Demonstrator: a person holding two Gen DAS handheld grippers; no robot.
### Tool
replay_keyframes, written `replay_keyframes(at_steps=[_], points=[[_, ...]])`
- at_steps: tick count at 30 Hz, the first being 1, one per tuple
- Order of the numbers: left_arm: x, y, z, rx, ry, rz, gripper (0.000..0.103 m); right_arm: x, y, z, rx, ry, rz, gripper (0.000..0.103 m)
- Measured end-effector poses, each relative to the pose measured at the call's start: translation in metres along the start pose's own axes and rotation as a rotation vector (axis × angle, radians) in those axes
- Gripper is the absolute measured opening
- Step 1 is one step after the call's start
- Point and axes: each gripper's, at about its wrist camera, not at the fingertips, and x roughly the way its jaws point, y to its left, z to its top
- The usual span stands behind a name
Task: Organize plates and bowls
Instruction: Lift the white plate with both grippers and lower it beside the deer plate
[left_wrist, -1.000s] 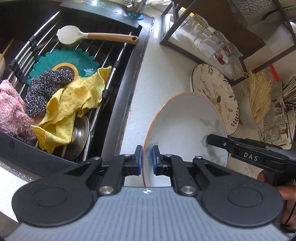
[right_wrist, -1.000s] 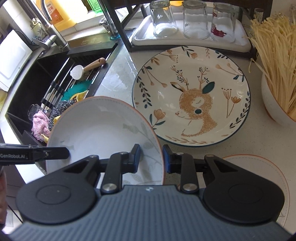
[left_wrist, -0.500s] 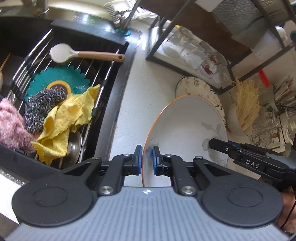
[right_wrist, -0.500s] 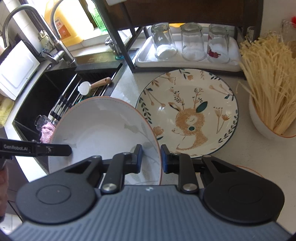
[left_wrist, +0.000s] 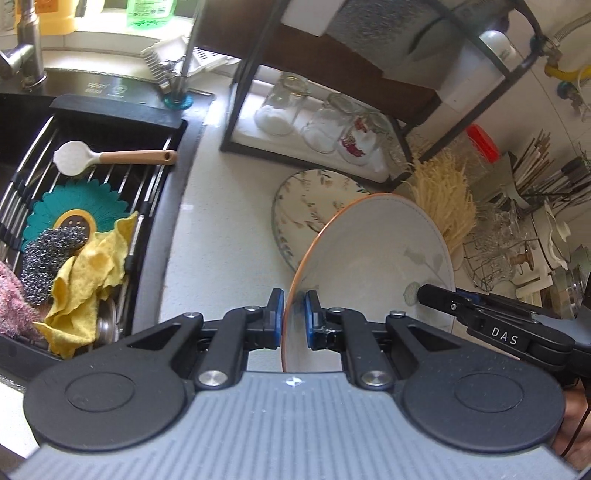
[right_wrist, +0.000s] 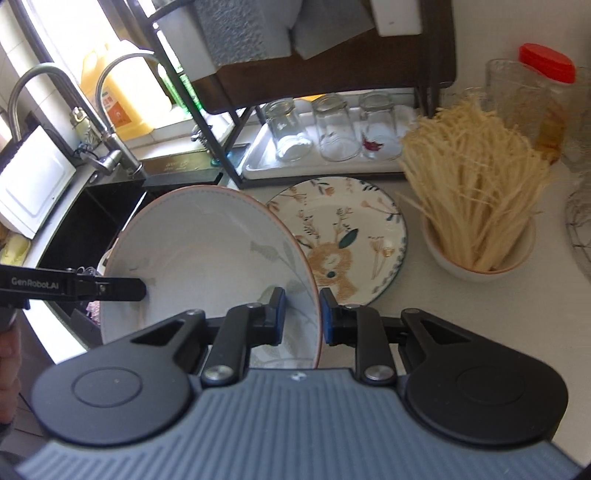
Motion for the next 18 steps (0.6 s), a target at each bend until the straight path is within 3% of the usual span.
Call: replay_keyframes(at_steps=[8, 18], points=[[0.018, -0.044, -0.009, 0.068, 0.011, -0.016, 0.014, -0.025, -0.033, -0.011, 0.019, -0.039, -0.045, 0.023], [0.055, -0.077, -0.04, 0.053, 0.058, -0.038, 0.014, -0.039, -0.073, -0.032, 0.028, -0.041, -0.106, 0.023]])
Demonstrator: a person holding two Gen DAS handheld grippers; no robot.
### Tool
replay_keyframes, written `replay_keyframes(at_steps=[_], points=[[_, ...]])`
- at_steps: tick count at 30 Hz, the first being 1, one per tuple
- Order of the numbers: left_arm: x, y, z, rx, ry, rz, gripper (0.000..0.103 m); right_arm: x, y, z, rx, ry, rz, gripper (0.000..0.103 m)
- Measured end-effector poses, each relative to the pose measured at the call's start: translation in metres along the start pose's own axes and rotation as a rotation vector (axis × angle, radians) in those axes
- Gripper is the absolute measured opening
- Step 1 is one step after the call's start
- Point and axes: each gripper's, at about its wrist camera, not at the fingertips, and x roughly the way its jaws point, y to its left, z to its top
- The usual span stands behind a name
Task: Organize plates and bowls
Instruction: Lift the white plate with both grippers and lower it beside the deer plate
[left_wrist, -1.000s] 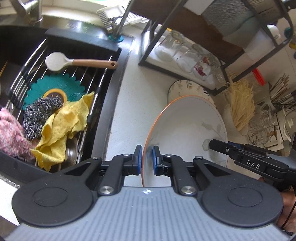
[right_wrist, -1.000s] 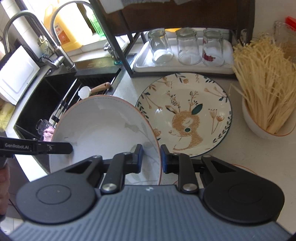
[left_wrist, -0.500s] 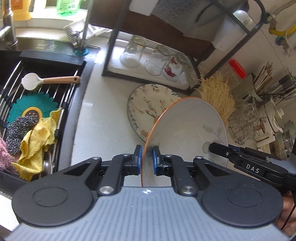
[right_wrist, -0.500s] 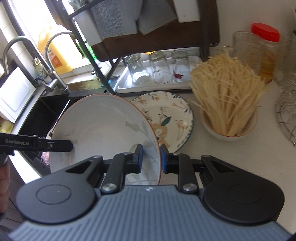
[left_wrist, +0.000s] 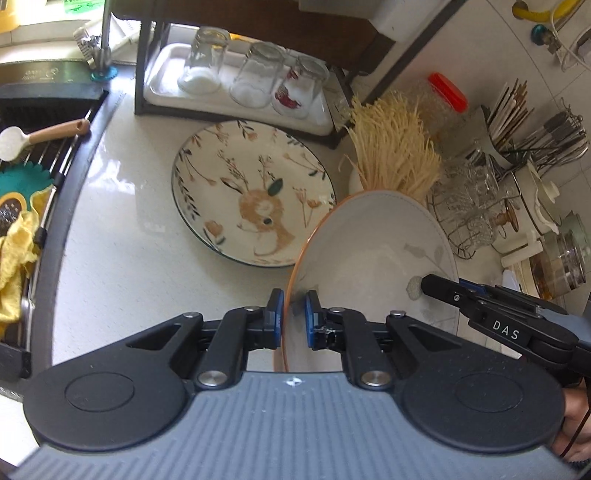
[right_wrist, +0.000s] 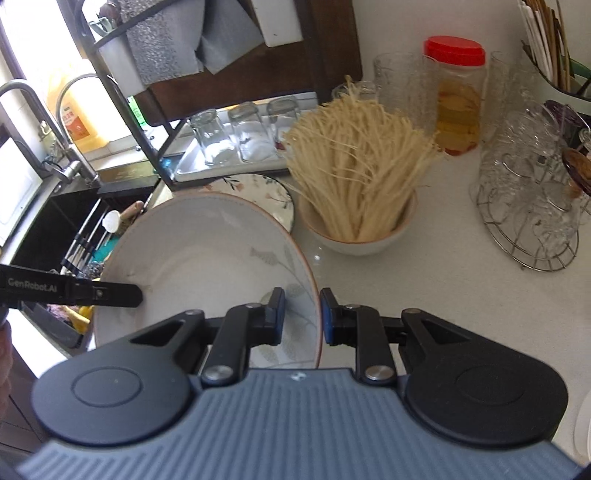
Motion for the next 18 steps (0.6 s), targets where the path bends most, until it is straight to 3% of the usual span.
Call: replay_keyframes(at_steps=[9, 18], points=[[0.017, -0.019, -0.028, -0.069, 0.003, 0.042, 0.014, 0.004, -0.029, -0.02, -0.028, 0.051, 0.015, 0.024], [0.019, -0.022, -0.038, -0.073, -0.002, 0.085, 0.013, 0.012, -0.026, -0.03, -0.12, 0.093, 0.006, 0.024]])
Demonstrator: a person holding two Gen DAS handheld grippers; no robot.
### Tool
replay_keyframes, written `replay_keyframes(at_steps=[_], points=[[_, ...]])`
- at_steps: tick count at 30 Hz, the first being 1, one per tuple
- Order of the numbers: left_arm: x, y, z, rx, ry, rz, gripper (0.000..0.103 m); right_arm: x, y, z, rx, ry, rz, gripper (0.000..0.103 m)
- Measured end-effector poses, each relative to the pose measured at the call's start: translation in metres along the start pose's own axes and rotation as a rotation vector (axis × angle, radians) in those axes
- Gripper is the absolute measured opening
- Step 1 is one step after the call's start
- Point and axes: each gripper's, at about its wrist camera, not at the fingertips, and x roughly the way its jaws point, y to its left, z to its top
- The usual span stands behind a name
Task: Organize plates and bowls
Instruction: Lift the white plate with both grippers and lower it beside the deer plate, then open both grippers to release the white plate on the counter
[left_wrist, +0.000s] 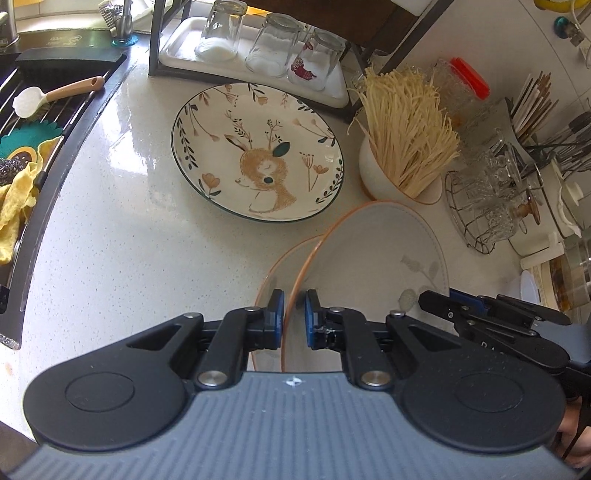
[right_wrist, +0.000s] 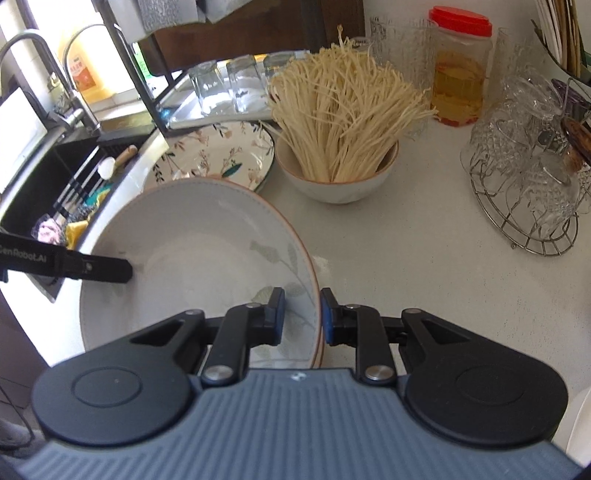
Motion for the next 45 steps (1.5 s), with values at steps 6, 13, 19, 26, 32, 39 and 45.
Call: replay_keyframes(at_steps=[6, 13, 19, 26, 32, 39, 45], points=[[0.004, 0.002, -0.005, -0.011, -0.009, 0.012, 0.013, 0.004, 0.002, -0.006, -0.051, 0.011, -0.007, 0.023], [0.012, -0.002, -0.007, 0.033, -0.008, 0.039, 0.013, 0.009, 0.004, -0.01, -0.064, 0.01, -0.018, 0.023], [0.019, -0.005, -0.008, 0.05, 0.002, 0.071, 0.014, 0.009, 0.005, -0.012, -0.094, 0.0, -0.022, 0.023], [0.023, -0.006, -0.005, 0.06, 0.026, 0.085, 0.014, 0.015, 0.004, -0.018, -0.106, 0.022, -0.04, 0.022], [0.024, -0.014, -0.004, 0.098, 0.049, 0.115, 0.018, 0.017, -0.003, -0.02, -0.096, 0.038, -0.006, 0.022], [0.022, -0.019, -0.003, 0.12, 0.049, 0.139, 0.038, 0.017, -0.005, -0.019, -0.109, 0.039, 0.027, 0.023], [0.02, -0.022, -0.003, 0.12, 0.027, 0.153, 0.038, 0.017, -0.007, -0.021, -0.111, 0.045, 0.05, 0.023]])
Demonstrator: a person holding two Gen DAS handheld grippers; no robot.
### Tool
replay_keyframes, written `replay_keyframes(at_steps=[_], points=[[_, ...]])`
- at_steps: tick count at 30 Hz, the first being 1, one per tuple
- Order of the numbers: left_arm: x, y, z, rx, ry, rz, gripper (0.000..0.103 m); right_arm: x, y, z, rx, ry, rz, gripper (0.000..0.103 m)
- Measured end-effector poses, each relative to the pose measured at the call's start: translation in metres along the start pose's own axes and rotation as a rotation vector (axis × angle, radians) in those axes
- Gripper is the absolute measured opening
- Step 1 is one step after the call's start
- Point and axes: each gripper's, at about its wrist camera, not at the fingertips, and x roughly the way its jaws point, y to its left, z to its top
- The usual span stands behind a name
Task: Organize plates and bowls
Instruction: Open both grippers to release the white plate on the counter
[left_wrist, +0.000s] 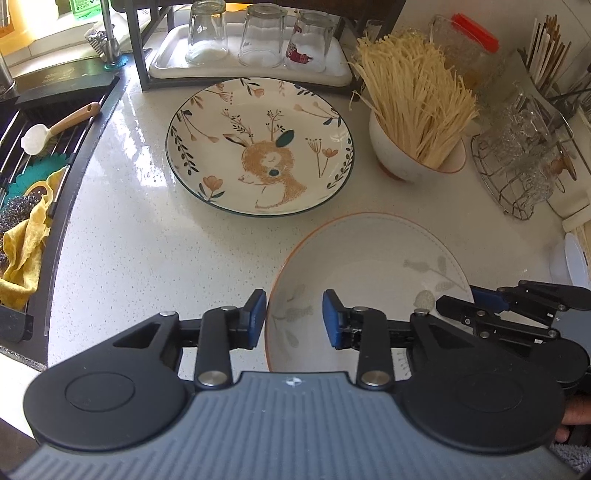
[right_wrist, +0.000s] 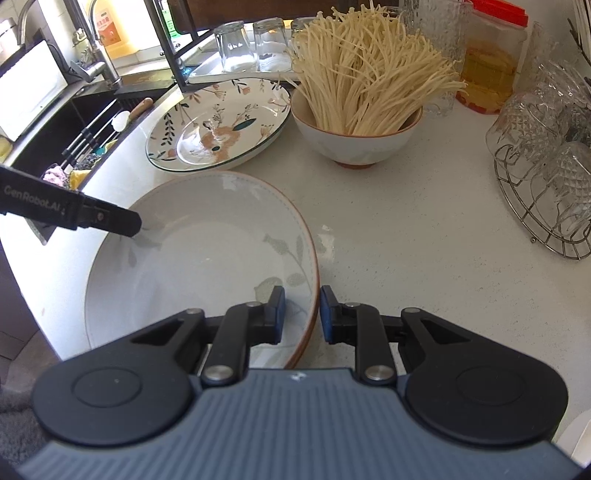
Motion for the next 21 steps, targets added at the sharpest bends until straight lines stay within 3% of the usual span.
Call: replay_keyframes(at_steps=[6, 7, 8, 10, 17, 19, 21], points=[[0.005, 0.005, -0.003, -0.043, -0.016, 0.004, 0.038, 0.001, -0.008, -0.003, 0.062, 0.003, 0.046, 0.025], [0.005, 0.006, -0.004, -0.047, -0.018, 0.004, 0.038, 0.003, -0.01, -0.003, 0.078, 0.01, 0.056, 0.033], [0.006, 0.006, -0.004, -0.048, -0.018, 0.004, 0.038, 0.004, -0.012, -0.004, 0.094, 0.015, 0.061, 0.047], [0.008, 0.007, -0.004, -0.052, -0.018, -0.002, 0.038, 0.004, -0.014, -0.006, 0.114, 0.014, 0.076, 0.056], [0.016, 0.005, -0.004, -0.044, -0.003, -0.015, 0.038, 0.005, -0.013, -0.014, 0.148, 0.022, 0.091, 0.053], [0.017, 0.005, -0.004, -0.036, 0.0, -0.018, 0.038, 0.004, -0.014, -0.018, 0.157, 0.018, 0.104, 0.042], [0.017, 0.005, -0.004, -0.032, 0.001, -0.019, 0.038, 0.002, -0.013, -0.019, 0.161, 0.013, 0.11, 0.037]])
